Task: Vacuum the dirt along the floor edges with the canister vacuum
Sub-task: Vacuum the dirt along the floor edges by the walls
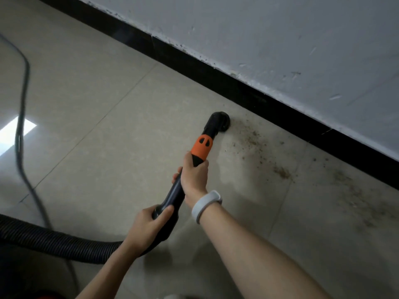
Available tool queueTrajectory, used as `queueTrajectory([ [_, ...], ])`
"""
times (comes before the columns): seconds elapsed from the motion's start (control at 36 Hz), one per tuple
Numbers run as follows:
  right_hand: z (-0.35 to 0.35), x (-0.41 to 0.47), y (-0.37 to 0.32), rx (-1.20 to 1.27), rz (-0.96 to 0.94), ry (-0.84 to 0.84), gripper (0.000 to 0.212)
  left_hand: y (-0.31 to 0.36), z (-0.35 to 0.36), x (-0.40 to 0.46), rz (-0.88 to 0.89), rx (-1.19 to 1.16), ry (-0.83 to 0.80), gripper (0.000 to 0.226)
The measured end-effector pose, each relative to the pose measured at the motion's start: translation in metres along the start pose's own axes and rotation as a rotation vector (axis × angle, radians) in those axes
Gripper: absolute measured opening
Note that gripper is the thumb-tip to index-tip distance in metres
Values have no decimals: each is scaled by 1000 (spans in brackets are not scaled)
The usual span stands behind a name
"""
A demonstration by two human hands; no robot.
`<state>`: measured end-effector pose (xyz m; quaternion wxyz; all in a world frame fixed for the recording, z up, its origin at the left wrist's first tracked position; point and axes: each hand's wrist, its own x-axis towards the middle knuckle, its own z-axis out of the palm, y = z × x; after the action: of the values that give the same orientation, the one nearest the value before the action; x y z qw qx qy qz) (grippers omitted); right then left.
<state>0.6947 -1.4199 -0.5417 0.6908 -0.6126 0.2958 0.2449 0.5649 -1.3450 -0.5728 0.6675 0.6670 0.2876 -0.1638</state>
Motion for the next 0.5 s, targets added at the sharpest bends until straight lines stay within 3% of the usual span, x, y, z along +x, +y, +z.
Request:
queueTrajectory([
  [0.28,2,15,-27,22,16,-28,27,18,-1,22,17,-6,-16,63],
  [0.5,-10,31,-65,10,62,-74,26,49,20,39,54,255,87,68],
])
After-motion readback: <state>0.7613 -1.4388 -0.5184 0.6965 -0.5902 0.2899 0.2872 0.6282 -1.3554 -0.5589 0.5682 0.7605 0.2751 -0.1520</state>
